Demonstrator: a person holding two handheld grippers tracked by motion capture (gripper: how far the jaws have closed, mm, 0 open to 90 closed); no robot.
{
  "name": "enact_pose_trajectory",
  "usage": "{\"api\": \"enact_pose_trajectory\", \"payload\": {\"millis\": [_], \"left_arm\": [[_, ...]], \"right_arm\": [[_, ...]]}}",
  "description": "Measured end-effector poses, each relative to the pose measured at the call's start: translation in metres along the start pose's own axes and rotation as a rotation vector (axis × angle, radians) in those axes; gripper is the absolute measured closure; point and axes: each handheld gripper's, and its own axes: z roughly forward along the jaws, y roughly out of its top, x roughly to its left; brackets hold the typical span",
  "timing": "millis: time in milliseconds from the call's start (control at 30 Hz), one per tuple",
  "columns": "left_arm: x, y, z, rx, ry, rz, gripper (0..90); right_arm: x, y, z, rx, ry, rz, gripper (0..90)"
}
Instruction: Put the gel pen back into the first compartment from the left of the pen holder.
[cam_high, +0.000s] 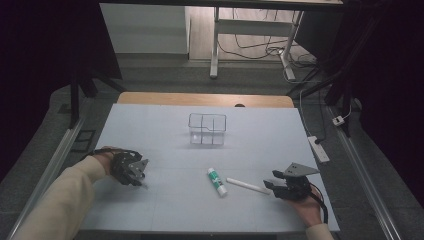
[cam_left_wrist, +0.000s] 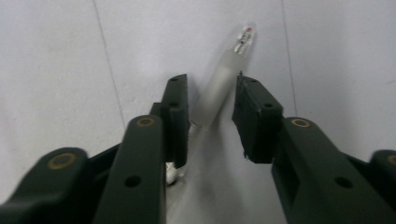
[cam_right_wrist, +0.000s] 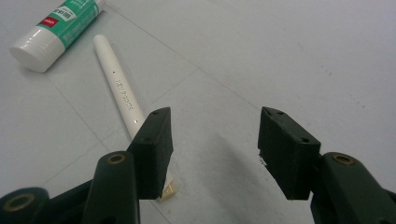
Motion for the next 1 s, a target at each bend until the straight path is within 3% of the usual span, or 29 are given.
{"api": "enact_pose_trajectory", "payload": {"millis": [167,467,667,1000], "left_arm": [[0.0017,0.0035,0.0001,0.021,-0.033,0.026,78.9],[-0.0007,0.0039,0.0000,0.022,-0.018,0.022,80.1],[-0.0006,0.0033,-0.0008,0.021,-0.016,-0.043,80.2],[0.0002,-0.0014,-0.0093,-0.024,0.003,-0.174,80.2]], "right_arm": [[0.0003,-0.0001,0.0008,0.000,0.002,-0.002,44.2],[0.0005,0.0001,-0.0003,-0.005,0.000,-0.003,44.2],[-0.0002,-0.0003,0.0000,-0.004,-0.001,-0.002,44.2],[-0.0002,0.0001,-0.0004,0.001,-0.002,-0.002,44.2]]}}
